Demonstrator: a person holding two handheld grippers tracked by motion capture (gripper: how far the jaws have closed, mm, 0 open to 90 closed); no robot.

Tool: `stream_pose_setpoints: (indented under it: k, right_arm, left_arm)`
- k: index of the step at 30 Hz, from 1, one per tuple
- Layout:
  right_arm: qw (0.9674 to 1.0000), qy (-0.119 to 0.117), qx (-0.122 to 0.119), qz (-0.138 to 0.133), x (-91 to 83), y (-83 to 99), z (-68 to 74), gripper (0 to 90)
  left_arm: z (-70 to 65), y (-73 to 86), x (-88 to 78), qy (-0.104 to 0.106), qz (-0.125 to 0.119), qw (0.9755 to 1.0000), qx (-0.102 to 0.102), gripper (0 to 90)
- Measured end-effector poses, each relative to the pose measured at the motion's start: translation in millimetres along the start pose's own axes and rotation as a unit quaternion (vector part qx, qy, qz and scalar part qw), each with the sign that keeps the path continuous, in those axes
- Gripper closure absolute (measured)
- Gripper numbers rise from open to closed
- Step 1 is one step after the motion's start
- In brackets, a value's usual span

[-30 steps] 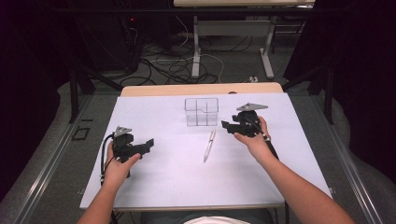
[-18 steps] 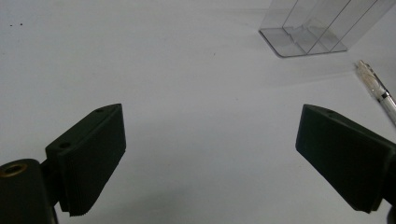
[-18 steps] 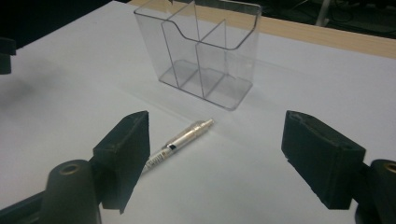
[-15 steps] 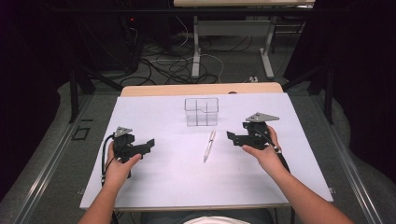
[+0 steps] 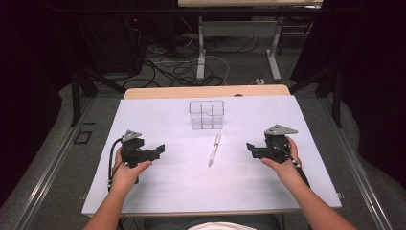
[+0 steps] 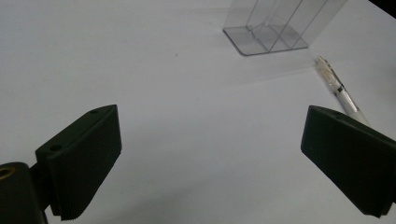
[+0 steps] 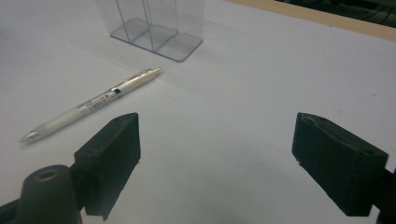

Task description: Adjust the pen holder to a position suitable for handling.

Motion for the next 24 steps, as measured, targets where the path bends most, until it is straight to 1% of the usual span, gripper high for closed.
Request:
stream_pose_setpoints:
  k: [1,3,5,7,8,9,10,11,13,15,16,17,20,21,22,24]
  right_arm:
    - [1.0,0.002,0.004,0.002,-0.4,0.4,-1.8,15.0]
    - [1.0,0.008,0.002,0.001,-0.1,2.0,-5.0,15.0]
    - [0.9999,0.01,0.004,0.003,0.6,4.1,-6.3,15.0]
    - [0.9999,0.009,0.009,0.005,2.1,6.1,-6.5,15.1]
    - [0.9999,0.006,0.011,0.006,3.0,7.0,-6.2,15.1]
    - [0.9999,0.009,0.008,0.007,4.2,7.7,-6.9,15.1]
    - [0.9999,0.009,0.008,0.007,4.2,7.7,-6.9,15.1]
    - [0.9999,0.006,0.011,0.008,5.2,8.4,-6.1,15.1]
    - [0.9999,0.01,0.01,0.008,7.0,8.8,-6.6,15.1]
    - [0.9999,0.007,0.013,0.006,7.3,8.5,-5.8,15.1]
    - [0.9999,0.007,0.014,0.005,7.4,8.4,-5.2,15.1]
    - [0.9999,0.007,0.014,0.005,7.4,8.4,-5.2,15.1]
    - [0.9999,0.007,0.013,0.004,7.2,8.2,-4.5,15.1]
    - [0.9999,0.007,0.014,0.003,7.3,7.9,-3.9,15.2]
    - [0.9999,0.007,0.014,0.003,7.3,7.9,-3.9,15.2]
    - [0.9999,0.005,0.013,0.004,7.9,8.3,-3.6,15.2]
  left_arm:
    - [-2.6,0.1,0.9,0.004,0.001,1.0,0.003,5.2]
    - [-8.5,0.5,2.6,0.009,0.003,0.9999,0.01,5.2]
    - [-14.4,1.1,4.7,0.015,0.007,0.9996,0.022,5.2]
    - [-20.1,1.7,7.1,0.02,0.013,0.9993,0.028,5.6]
    - [-23.1,2.0,9.4,0.018,0.009,0.9994,0.027,6.3]
    - [-25.0,2.1,10.2,0.021,0.015,0.9992,0.031,7.1]
    - [-27.4,2.2,11.4,0.025,0.018,0.999,0.03,7.1]
    - [-29.7,2.1,13.1,0.027,0.017,0.9991,0.027,7.4]
    - [-33.2,2.0,15.6,0.031,0.021,0.999,0.024,10.3]
    - [-37.4,2.3,19.7,0.031,0.013,0.9993,0.015,14.4]
    - [-39.4,2.6,21.2,0.032,0.017,0.9993,0.013,16.1]
    - [-40.5,2.7,23.1,0.03,0.022,0.9991,0.02,16.1]
    - [-47.3,2.9,29.0,0.031,0.035,0.9985,0.027,16.6]
    - [-48.9,2.6,30.3,0.031,0.041,0.9981,0.035,17.3]
    - [-51.1,2.0,31.8,0.032,0.043,0.9978,0.04,17.3]
    - [-57.0,1.3,34.7,0.034,0.047,0.9974,0.044,18.8]
Point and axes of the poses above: each handheld gripper's, and its own axes: x roughly forward along the jaws, y roughly out of its underside, z roughly to its left, the point moved 4 cm from there along x, roughly forward along the jaws, and after that the axes turned 8 degrees about -x, right-handed, at the moved point
